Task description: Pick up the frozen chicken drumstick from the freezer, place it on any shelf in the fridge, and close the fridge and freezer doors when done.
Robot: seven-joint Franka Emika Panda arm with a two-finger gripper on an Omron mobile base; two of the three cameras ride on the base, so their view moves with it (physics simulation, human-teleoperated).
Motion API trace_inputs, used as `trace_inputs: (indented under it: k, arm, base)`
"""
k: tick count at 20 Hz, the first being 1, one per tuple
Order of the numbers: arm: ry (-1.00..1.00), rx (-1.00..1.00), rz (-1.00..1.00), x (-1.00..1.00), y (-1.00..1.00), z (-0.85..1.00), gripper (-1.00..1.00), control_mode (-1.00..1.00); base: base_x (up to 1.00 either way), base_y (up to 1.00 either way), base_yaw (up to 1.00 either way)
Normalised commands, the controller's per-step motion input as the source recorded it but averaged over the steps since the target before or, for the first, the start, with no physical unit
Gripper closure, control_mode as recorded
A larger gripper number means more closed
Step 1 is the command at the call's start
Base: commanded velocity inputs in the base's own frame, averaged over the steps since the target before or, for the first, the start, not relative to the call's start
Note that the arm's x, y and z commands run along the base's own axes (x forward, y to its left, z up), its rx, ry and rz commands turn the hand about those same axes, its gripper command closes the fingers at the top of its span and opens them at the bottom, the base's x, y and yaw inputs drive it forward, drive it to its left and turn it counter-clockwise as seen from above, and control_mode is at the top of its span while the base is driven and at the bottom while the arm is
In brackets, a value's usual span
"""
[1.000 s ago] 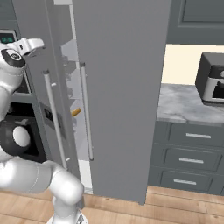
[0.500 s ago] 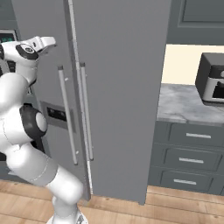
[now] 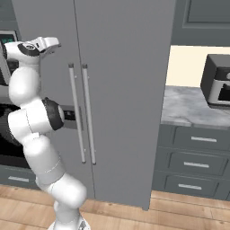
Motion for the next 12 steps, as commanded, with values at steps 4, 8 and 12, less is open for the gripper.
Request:
trace_inputs:
  k: [4,8,12]
  arm:
    - [-0.14,0.00,-0.12,-0.54,-0.09,-0.02,-1.00,-1.00]
    - [-0.27,0.01,-0.12,-1.00,-0.03,-0.01,-1.00,-1.00]
    - [-0.18,0.01,-0.15,-1.00,-0.01,0.00,-1.00,-1.00]
  base:
    - [0.00,0.00,0.00]
    - [0.00,0.00,0.00]
    - [0.00,0.00,0.00]
